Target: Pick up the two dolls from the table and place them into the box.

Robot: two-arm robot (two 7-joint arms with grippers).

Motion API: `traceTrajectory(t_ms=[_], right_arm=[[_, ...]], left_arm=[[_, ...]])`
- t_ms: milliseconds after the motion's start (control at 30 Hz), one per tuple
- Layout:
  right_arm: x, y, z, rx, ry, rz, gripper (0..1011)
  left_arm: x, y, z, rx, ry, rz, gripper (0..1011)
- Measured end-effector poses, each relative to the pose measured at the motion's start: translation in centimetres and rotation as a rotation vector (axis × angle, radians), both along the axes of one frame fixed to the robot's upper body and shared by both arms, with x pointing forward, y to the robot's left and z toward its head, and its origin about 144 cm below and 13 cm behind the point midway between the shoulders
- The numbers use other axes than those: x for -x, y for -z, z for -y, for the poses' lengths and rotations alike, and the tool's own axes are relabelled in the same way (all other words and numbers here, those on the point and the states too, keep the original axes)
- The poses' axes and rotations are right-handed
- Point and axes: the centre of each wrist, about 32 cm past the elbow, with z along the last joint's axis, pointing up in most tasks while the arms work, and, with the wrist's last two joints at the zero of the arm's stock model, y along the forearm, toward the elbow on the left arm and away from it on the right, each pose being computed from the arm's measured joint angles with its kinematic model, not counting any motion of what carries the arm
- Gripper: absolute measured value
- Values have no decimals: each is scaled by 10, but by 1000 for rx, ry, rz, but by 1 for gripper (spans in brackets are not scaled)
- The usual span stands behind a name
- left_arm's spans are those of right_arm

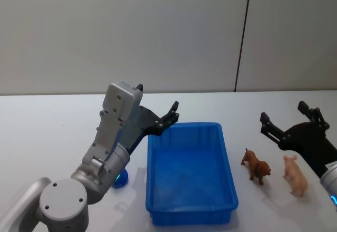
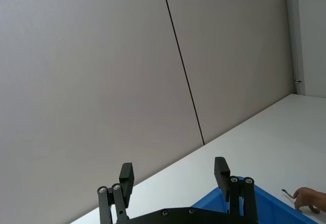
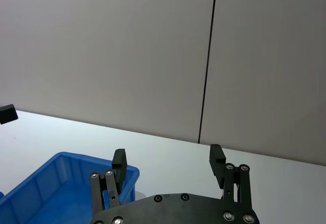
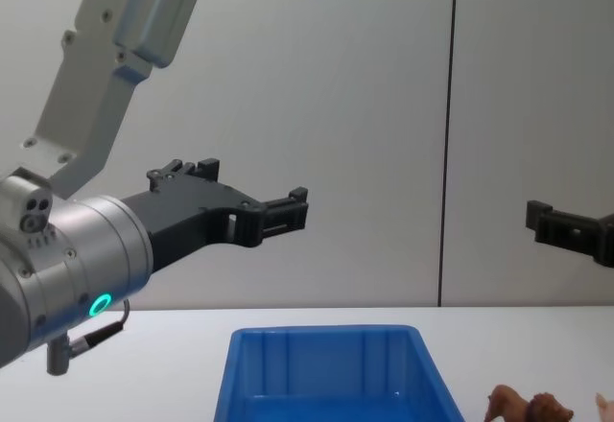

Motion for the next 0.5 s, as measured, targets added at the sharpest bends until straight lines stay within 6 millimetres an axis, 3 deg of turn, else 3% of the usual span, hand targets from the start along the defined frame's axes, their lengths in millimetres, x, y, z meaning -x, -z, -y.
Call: traceTrajectory(t_ms=[500], right_arm=[[0,0,0,0,0,0,1001]], left_arm=[[0,0,0,0,0,0,1001]])
